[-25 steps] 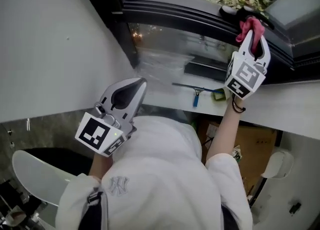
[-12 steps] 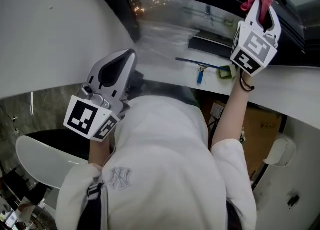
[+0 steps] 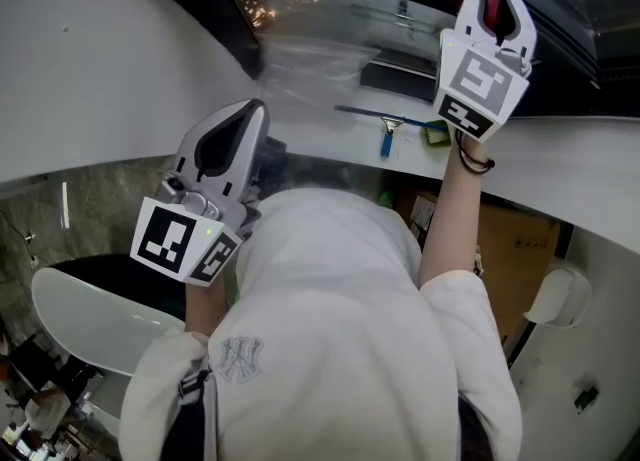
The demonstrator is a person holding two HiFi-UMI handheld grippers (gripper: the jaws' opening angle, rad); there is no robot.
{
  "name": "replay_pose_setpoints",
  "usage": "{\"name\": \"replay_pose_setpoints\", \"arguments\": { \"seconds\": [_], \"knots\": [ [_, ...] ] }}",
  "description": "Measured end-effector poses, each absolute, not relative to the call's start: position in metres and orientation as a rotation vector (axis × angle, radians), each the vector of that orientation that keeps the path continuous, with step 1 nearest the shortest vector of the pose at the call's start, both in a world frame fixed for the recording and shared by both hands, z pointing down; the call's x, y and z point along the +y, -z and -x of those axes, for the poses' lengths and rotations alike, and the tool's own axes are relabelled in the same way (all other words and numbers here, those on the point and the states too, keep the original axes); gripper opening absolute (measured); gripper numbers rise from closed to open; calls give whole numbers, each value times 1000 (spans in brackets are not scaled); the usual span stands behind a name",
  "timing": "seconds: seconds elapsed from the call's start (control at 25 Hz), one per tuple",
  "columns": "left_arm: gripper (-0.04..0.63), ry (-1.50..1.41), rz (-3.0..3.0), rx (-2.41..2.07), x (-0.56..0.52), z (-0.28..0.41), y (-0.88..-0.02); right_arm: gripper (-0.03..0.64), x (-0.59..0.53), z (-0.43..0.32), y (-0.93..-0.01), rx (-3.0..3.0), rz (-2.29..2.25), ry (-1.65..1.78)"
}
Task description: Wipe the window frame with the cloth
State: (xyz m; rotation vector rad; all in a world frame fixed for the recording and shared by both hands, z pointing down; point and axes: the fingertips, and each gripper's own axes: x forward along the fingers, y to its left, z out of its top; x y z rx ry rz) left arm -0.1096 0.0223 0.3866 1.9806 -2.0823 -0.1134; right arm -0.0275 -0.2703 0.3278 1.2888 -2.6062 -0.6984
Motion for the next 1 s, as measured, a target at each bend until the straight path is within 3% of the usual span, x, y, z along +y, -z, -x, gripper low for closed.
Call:
{"name": "replay_pose_setpoints", "arguments": {
  "seconds": [0.28, 0.4, 0.76, 1.0],
  "knots": [
    [9, 85, -1972, -2121, 15, 86, -393, 60, -262, -4, -317, -2786, -1151, 585],
    [9, 74, -2001, -2088, 8, 76, -400, 60, -264, -48, -308, -2852, -1257, 507],
    [9, 82, -2184, -1894, -33, 14, -394, 60, -320, -197, -297, -2414, -1682, 693],
    [9, 71, -2184, -1875, -38, 1, -394, 60, -356, -237, -312, -2313, -1787, 585]
  ]
}}
